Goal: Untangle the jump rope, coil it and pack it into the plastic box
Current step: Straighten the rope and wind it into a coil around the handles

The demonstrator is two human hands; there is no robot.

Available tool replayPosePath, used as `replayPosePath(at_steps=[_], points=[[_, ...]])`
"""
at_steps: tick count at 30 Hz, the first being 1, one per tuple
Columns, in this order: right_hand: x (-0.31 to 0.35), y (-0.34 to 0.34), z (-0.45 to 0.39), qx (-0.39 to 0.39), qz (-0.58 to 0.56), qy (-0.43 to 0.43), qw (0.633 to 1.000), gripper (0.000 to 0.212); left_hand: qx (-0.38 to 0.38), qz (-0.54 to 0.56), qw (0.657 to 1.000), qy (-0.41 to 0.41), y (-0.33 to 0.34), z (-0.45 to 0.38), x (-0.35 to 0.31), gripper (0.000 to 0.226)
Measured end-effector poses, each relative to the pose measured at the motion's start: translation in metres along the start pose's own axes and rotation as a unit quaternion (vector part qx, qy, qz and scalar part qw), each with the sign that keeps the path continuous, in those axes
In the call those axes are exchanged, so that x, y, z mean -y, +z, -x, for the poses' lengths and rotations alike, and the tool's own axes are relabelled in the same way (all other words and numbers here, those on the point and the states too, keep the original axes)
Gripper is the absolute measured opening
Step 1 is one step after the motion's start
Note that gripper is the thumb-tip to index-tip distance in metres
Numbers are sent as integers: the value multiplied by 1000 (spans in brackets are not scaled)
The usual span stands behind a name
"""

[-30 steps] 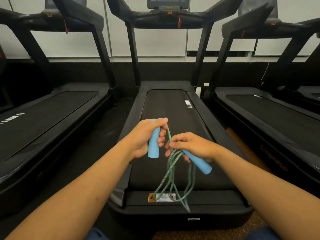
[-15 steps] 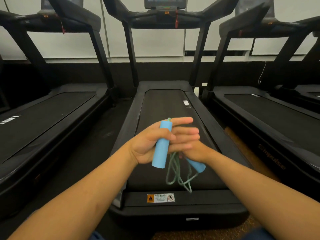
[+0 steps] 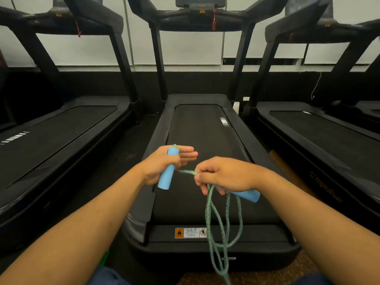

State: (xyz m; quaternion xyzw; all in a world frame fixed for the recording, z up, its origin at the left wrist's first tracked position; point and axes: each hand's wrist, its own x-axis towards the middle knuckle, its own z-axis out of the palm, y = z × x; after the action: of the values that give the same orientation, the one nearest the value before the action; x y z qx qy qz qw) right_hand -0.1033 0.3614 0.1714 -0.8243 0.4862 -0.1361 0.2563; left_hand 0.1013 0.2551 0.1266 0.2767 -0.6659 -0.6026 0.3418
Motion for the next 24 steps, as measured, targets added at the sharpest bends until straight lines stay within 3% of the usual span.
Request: replayPosePath(at_steps=[4, 7, 12, 19, 24], points=[[5, -14, 4, -95, 5, -8, 995, 23, 72, -94, 991, -55, 14, 3, 2, 45], [-6, -22, 3, -169, 4, -4, 986, 23, 138, -126, 980, -74, 20, 7, 0, 52], [-32, -26, -2, -246, 2, 30, 969, 23, 206, -118, 968, -87, 28, 9, -9, 48], [-58, -25, -8, -289, 15, 44, 956, 22, 185, -180, 963, -81, 25, 14, -23, 48], [-58, -11, -15, -277, -17, 34, 960, 22, 259, 13, 963, -68, 36, 21, -33, 48]])
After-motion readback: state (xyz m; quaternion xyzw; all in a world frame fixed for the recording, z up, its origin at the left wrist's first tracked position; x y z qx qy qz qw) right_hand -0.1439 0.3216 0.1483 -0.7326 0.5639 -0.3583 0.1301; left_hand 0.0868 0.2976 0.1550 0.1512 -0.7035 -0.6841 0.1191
